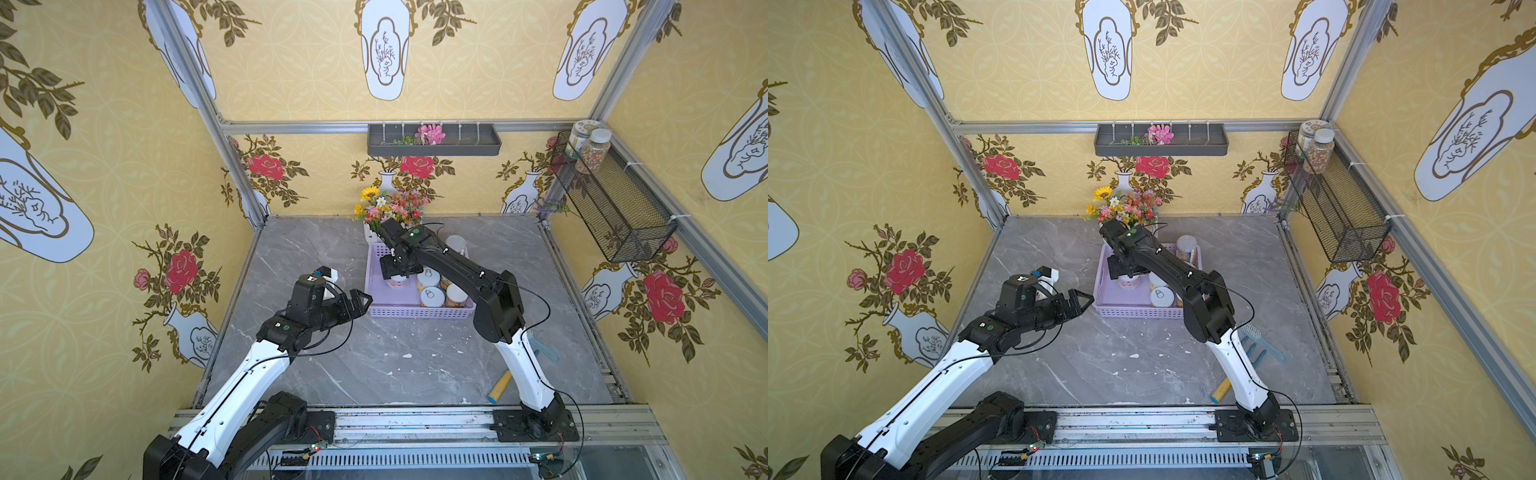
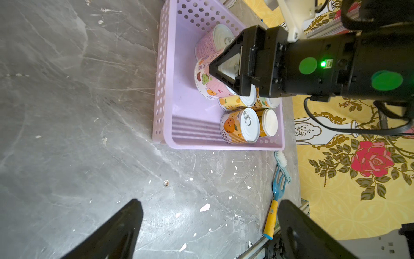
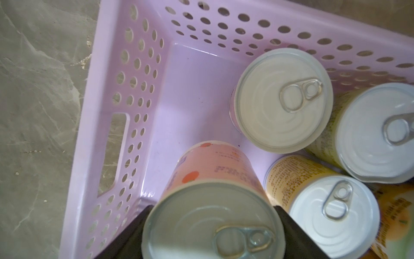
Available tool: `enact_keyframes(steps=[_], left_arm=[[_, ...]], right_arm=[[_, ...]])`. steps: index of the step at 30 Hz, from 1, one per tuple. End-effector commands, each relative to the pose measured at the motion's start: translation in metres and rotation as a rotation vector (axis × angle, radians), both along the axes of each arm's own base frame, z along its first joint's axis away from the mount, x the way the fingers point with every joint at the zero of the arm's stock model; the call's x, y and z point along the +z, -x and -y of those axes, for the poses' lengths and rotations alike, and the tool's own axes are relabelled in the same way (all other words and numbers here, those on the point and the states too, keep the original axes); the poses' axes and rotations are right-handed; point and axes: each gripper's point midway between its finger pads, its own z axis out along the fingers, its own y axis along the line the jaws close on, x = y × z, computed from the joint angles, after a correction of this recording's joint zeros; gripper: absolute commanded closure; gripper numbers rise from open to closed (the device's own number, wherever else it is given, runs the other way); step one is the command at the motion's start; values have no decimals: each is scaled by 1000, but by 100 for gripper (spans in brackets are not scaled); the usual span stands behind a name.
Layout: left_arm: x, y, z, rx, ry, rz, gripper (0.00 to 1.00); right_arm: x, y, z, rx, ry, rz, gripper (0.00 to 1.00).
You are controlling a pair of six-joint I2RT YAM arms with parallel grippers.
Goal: Put the canned food in the basket
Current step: Place the canned food in the basket.
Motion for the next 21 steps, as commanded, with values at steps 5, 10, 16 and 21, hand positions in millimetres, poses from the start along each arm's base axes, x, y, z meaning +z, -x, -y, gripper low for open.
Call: enact_keyframes(steps=[5, 10, 16, 21], left_arm=[[-2, 3, -4, 0, -24, 5, 0], [-6, 2, -6, 6, -39, -6, 0], [-9, 2, -5, 3, -44, -14, 0], [-9, 3, -6, 6, -45, -13, 0]], right_arm=[[-6, -3, 7, -36, 40, 9, 49], [-18, -2, 7, -41, 50, -12, 50], [-26, -1, 11, -48, 71, -18, 50], [-31, -2, 17, -57, 99, -18, 50]])
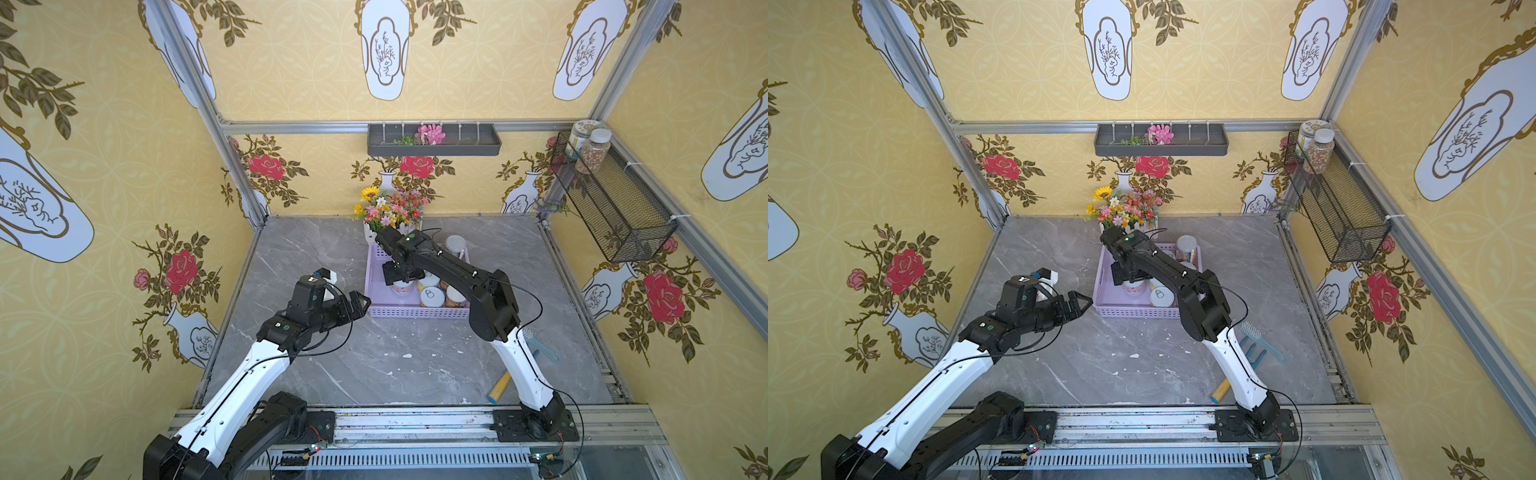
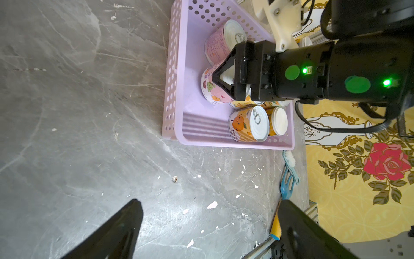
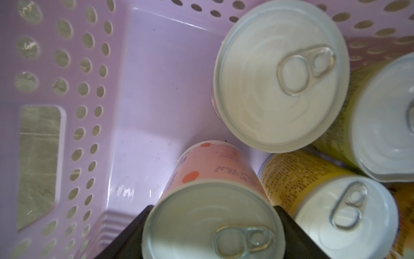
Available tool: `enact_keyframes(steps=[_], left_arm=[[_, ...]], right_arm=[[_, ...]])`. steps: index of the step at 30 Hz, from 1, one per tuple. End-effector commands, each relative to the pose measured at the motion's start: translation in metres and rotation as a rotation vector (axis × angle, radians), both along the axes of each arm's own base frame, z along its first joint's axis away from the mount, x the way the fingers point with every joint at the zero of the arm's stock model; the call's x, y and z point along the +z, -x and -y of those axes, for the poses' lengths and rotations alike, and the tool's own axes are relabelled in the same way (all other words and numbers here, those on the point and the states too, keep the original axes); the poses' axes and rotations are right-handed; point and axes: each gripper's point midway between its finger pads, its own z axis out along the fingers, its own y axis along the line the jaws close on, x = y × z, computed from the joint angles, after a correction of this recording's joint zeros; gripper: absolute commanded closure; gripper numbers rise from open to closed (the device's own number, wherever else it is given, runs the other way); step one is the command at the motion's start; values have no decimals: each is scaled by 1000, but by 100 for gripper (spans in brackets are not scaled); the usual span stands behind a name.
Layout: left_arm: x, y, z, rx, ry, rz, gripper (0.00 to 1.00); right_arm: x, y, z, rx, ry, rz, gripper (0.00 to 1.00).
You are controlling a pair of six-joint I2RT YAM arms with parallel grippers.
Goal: Put the canned food in the basket
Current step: Place the canned food in the basket.
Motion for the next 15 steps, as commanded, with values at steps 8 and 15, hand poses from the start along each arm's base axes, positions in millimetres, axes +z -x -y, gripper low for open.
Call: enact_keyframes(steps=[8, 15], left_arm=[[-3, 0, -1, -8, -14, 4, 0], [-4, 1, -1, -7, -18, 1, 0]], right_arm=[[-10, -5, 10, -27, 44, 10, 46], [-20, -2, 13, -24, 67, -8, 38]])
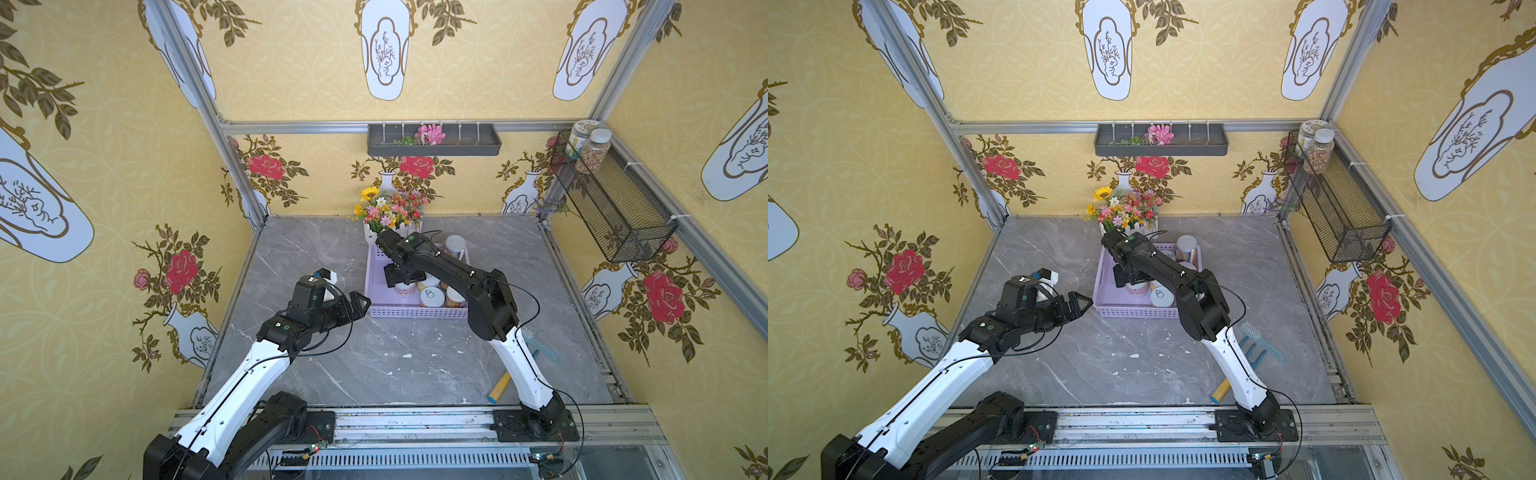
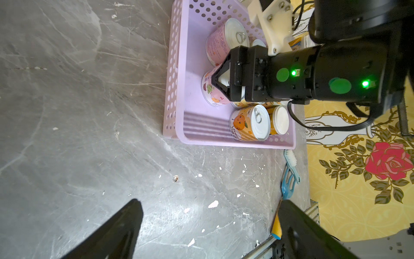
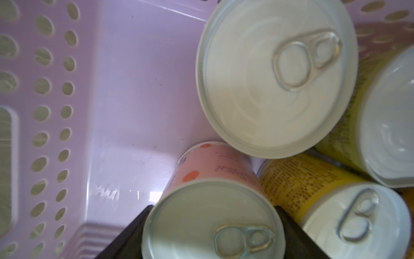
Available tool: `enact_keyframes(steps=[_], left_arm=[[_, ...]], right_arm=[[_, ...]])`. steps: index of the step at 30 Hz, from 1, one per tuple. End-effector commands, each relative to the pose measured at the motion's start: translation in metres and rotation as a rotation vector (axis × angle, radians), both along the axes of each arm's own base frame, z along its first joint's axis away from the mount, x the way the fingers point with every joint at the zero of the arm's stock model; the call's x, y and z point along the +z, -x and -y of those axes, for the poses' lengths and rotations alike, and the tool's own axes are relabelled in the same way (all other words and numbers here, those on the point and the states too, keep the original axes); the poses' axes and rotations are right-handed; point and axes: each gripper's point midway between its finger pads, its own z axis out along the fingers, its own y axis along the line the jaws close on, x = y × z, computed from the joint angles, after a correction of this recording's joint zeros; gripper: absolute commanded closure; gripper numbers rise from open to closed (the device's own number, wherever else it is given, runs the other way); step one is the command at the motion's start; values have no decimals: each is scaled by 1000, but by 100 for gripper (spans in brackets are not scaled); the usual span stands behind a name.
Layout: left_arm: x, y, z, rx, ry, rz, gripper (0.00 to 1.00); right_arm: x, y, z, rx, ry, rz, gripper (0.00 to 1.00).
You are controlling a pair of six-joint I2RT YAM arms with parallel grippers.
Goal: Put the canned food in the basket
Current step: Place the canned food in the basket.
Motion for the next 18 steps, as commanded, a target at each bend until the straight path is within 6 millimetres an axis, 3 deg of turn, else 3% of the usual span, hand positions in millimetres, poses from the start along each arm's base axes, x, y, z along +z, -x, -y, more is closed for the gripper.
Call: enact_keyframes(steps=[1, 18], left_arm=[[-4, 1, -2, -4, -16, 3, 0], [-2, -1, 0, -8, -16, 3, 0]], right_arm=[[-7, -1, 6, -11, 34, 2, 36], [10, -6, 8, -12, 32, 33, 17]])
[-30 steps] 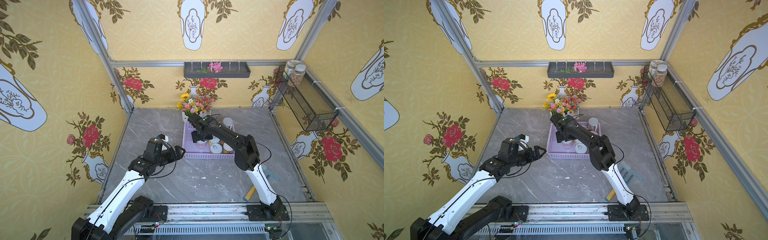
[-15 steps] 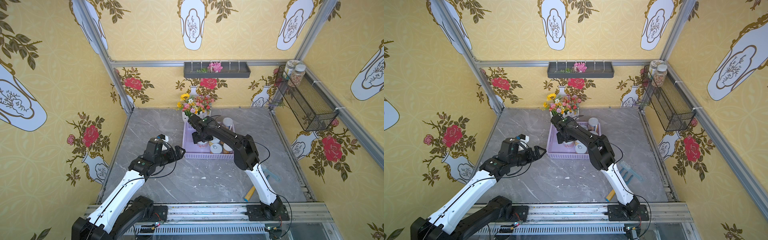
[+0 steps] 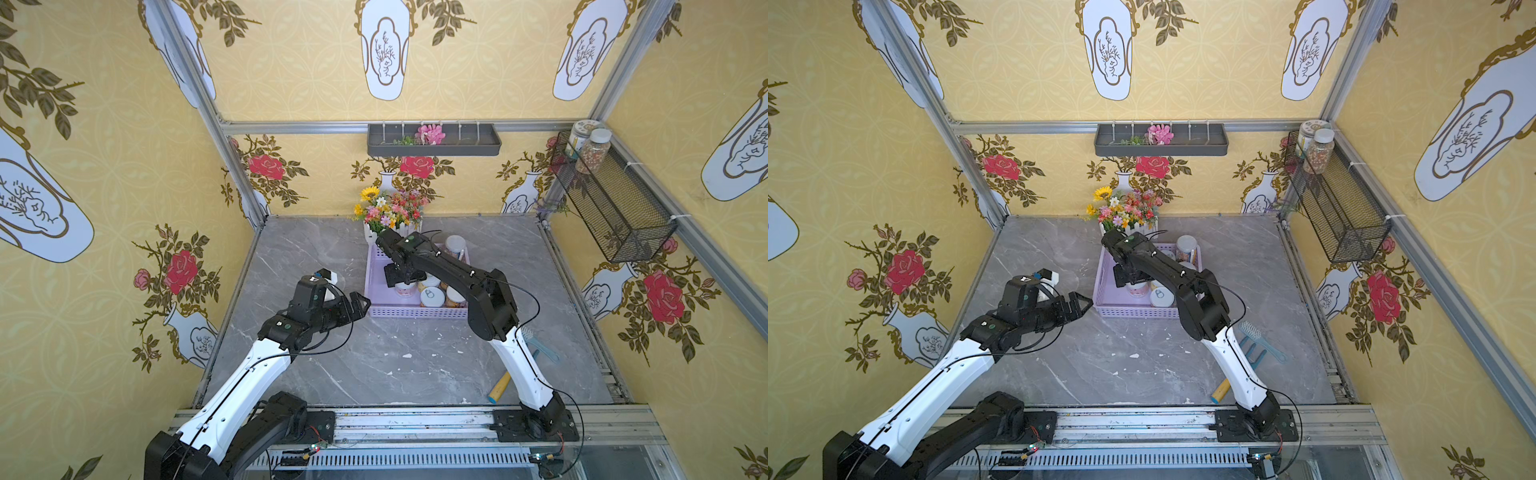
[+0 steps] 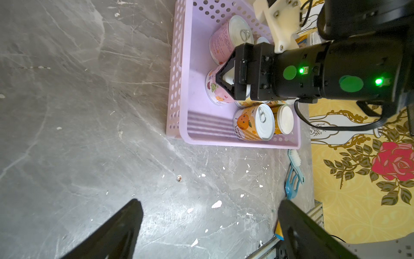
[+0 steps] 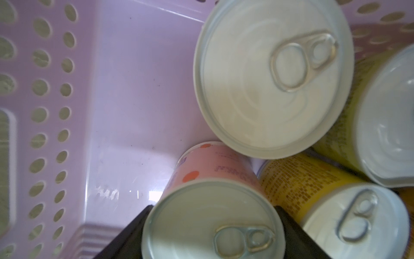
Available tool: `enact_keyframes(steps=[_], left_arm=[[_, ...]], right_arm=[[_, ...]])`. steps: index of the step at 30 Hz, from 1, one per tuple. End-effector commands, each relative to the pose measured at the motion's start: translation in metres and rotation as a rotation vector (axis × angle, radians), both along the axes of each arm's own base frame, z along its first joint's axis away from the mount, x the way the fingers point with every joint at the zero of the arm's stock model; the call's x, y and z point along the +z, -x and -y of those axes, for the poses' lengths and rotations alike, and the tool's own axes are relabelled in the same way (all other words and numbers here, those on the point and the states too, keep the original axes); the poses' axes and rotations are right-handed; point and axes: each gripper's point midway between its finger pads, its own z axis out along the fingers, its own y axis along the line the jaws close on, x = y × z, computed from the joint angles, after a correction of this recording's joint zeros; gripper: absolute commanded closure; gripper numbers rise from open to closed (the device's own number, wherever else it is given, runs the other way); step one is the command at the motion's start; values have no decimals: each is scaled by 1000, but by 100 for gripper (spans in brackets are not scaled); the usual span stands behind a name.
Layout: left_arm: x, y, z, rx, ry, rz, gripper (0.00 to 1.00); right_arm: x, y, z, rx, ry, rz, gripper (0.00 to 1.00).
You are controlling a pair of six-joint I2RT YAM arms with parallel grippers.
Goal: Put the canned food in the basket
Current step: Place the canned food in the basket, then reset both arms
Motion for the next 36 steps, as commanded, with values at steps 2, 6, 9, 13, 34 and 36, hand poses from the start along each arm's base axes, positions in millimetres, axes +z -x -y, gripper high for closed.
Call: enact_keyframes(steps=[2, 6, 9, 13, 34, 36], left_arm=[[2, 0, 0, -7, -1, 11, 0], [2, -1, 0, -6, -2, 10, 0], [2, -1, 1, -10, -2, 7, 0], [1, -2, 1, -8, -4, 7, 0], [27, -2, 29, -74, -136, 157, 0], [24, 1, 36, -81, -129, 167, 0]], right_arm=[[9, -5, 8, -10, 32, 32, 17], [10, -5, 8, -11, 32, 32, 14], [10, -5, 9, -12, 34, 33, 12], [16, -5, 9, -12, 29, 40, 11], [124, 81, -6, 229, -286, 229, 3], [130, 97, -1, 243, -333, 252, 3]])
